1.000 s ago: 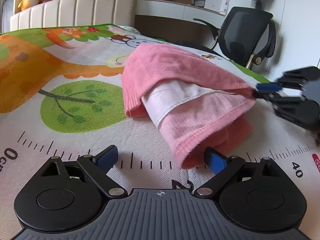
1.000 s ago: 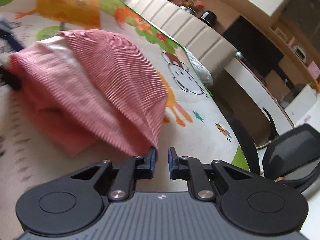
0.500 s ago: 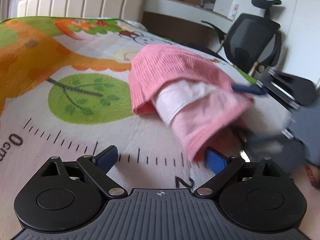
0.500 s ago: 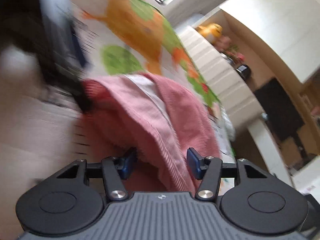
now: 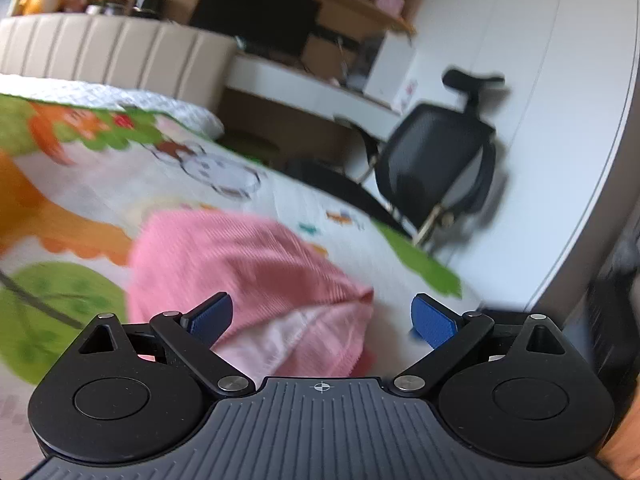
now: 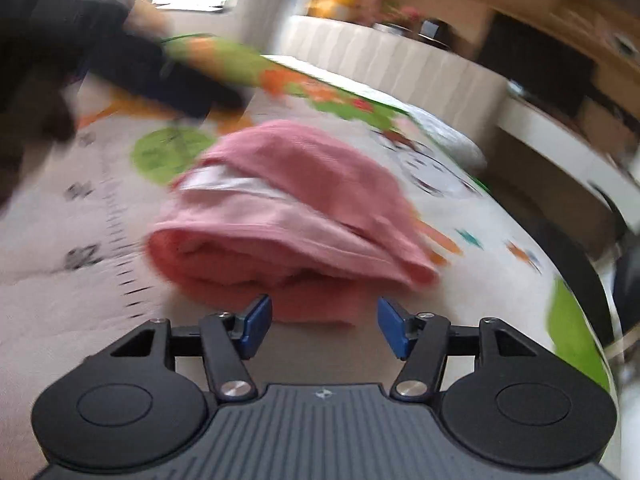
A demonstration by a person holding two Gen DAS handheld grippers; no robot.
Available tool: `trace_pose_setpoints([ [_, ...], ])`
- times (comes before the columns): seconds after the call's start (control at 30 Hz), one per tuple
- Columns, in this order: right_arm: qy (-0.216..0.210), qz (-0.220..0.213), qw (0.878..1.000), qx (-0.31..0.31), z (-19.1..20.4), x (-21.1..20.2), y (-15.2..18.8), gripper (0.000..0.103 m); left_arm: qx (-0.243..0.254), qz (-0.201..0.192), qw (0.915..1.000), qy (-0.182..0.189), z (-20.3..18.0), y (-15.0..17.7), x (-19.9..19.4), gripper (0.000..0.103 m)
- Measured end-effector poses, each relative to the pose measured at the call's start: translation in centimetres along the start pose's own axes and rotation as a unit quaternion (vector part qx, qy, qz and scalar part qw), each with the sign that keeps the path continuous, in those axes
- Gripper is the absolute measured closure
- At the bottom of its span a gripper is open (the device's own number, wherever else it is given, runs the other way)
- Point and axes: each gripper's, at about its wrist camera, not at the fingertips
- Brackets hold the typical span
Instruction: Fold clothes
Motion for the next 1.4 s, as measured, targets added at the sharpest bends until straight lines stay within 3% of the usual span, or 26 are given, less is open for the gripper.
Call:
trace_pose_setpoints([
  [0.1,0.037,0.000,0.999,0.030,-1.9,0.0,0.0,0.042,0.075,0.033,0.9957,-0.043,-1.4,1.6,1.2,0.004],
  [0.2,0.043,-0.011,0.998,0.045,-2.4,-0.2,-0.4,0.039,0.116,0.040,0.9855,-0.117,-0.4,2.5,0.4,0.004],
  [0.3,0.034,-0.028,0.998,0.046,-1.9,-0.8,-1.1,0.037,0.101,0.040,0.9746,-0.196,3.1,2.5,-0.7,0.003],
  [0.43,0.005,-0.042,0.998,0.041,0.1,0.1,-2.9,0.037,0.069,0.043,0.9650,-0.249,6.8,2.7,-3.0,0.004],
  [0.47,0.001,-0.043,0.998,0.037,0.6,0.5,-3.3,0.036,0.066,0.041,0.9660,-0.247,7.1,2.8,-3.7,0.004],
  [0.53,-0.003,-0.043,0.999,0.027,1.2,1.0,-3.6,0.036,0.057,0.037,0.9771,-0.202,6.9,2.7,-5.0,0.004],
  [0.63,0.001,-0.038,0.999,0.018,1.8,1.8,-3.6,0.036,0.102,0.033,0.9861,-0.126,4.2,3.0,-5.7,0.004],
  [0.73,0.010,-0.037,0.999,0.012,1.8,1.7,-3.2,0.036,0.196,0.049,0.9726,-0.115,1.1,4.0,-4.3,0.004],
  [0.83,0.013,-0.037,0.999,0.004,1.9,1.1,-2.9,0.035,0.223,0.061,0.9518,-0.201,1.6,4.4,-2.7,0.003],
  [0.97,0.011,-0.038,0.999,0.011,1.5,0.5,-2.8,0.033,0.131,0.075,0.9546,-0.257,6.2,3.2,-3.3,0.004],
  [1.03,0.003,-0.037,0.999,0.029,1.1,0.4,-2.8,0.033,0.091,0.076,0.9715,-0.205,8.0,2.7,-4.5,0.004],
  [1.1,-0.021,-0.035,0.998,0.050,1.2,0.2,-2.8,0.033,0.013,0.067,0.9933,-0.093,9.7,2.5,-5.6,0.004],
  [1.13,-0.038,-0.033,0.997,0.051,1.5,0.2,-2.8,0.033,-0.036,0.057,0.9967,-0.046,10.7,2.5,-5.7,0.003],
  [1.23,-0.067,-0.031,0.997,-0.013,4.7,0.0,-2.1,0.032,-0.113,0.056,0.9913,-0.039,12.3,2.7,-4.4,0.002],
  [1.33,-0.078,-0.031,0.993,-0.084,8.0,-0.2,-1.3,0.032,-0.149,0.081,0.9843,-0.048,12.7,3.3,-1.9,0.002],
  [1.4,-0.080,-0.029,0.991,-0.106,9.0,-0.3,-1.0,0.032,-0.150,0.074,0.9848,-0.046,12.0,3.5,-1.7,0.002],
])
Point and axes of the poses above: each gripper's, at about its wrist camera, not at the fingertips, and x roughly the way its jaws point, z to its left, y to its underside, and after that the axes turned 6 degrees about x, right-handed
